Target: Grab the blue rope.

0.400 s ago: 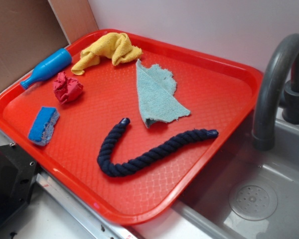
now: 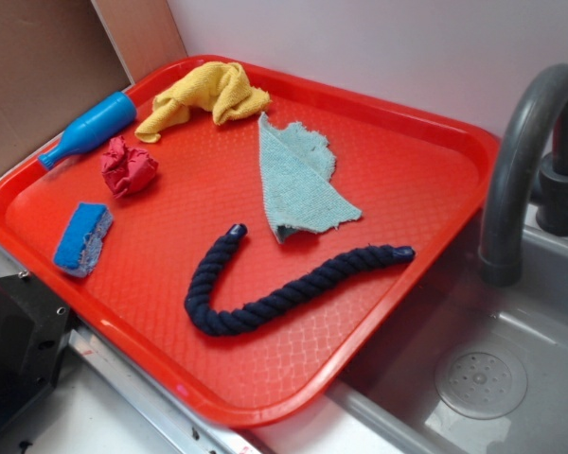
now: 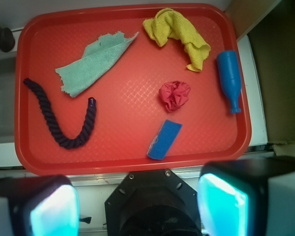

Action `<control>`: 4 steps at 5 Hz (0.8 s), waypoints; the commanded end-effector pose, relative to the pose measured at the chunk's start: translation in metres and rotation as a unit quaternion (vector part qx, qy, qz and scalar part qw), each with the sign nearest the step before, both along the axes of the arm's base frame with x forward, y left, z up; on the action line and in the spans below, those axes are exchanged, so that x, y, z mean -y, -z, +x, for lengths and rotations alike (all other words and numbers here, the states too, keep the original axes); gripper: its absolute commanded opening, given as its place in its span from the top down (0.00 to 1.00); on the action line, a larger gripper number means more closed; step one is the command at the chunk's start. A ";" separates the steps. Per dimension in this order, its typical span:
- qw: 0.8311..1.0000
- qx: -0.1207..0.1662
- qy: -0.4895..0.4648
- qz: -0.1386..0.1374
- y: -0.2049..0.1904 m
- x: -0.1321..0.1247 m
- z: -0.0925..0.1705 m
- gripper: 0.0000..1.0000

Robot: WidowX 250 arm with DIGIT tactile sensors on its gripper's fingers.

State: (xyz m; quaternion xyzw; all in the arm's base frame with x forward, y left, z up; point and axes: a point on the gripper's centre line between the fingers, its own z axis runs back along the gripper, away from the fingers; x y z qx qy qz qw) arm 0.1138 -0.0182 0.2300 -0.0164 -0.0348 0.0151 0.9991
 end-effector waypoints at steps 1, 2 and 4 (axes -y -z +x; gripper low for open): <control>0.994 0.049 0.096 0.019 0.010 0.056 0.026 0.00; 0.981 0.065 0.184 0.000 0.023 0.090 0.035 0.00; 0.963 0.043 0.265 -0.018 0.080 0.118 0.068 0.00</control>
